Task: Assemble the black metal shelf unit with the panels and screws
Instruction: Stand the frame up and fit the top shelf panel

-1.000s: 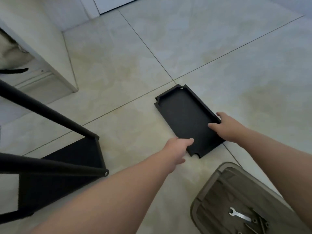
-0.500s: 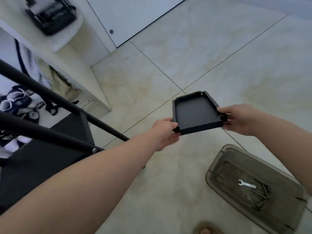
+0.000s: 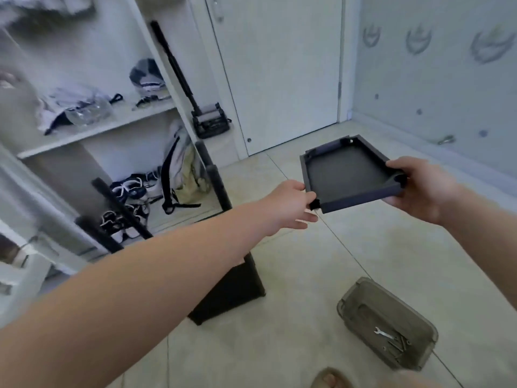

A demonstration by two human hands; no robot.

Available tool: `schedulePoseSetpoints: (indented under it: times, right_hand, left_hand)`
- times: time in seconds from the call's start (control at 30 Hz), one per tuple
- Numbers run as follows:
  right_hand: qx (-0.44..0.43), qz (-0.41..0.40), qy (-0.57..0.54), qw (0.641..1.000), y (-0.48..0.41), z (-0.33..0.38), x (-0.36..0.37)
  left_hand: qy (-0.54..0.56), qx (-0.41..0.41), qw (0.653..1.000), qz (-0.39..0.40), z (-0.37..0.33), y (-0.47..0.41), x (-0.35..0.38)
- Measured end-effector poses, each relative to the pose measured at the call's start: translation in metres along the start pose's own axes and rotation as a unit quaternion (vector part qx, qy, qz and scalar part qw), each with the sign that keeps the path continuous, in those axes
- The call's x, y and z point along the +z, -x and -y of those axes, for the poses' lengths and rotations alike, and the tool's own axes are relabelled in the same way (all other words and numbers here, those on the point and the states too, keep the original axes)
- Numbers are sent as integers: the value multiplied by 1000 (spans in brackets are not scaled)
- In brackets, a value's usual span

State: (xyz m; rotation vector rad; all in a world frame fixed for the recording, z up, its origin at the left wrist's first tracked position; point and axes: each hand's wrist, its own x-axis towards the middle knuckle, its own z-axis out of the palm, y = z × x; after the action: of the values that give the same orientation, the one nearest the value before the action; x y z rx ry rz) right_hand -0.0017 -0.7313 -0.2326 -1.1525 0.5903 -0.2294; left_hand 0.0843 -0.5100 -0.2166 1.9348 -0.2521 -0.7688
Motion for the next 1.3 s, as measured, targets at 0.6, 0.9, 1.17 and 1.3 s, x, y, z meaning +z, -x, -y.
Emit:
schedulePoseSetpoints:
  times: [0.6,0.9,1.17,1.3]
  right_hand:
    - [-105,207,24,972,193,64,322]
    - [-263,89,230,933,164,22,349]
    - [-264,55,276,922,105,1,351]
    - [-248,49,225,941,84,-19,351]
  left_hand:
    - [-534,322,662,-417,1,222,-228]
    - [-112,317,833,-440,47,236,-306]
    - [278,307,875,-251,91,207,-342]
    - [329,264,881,-214,111,184,-346]
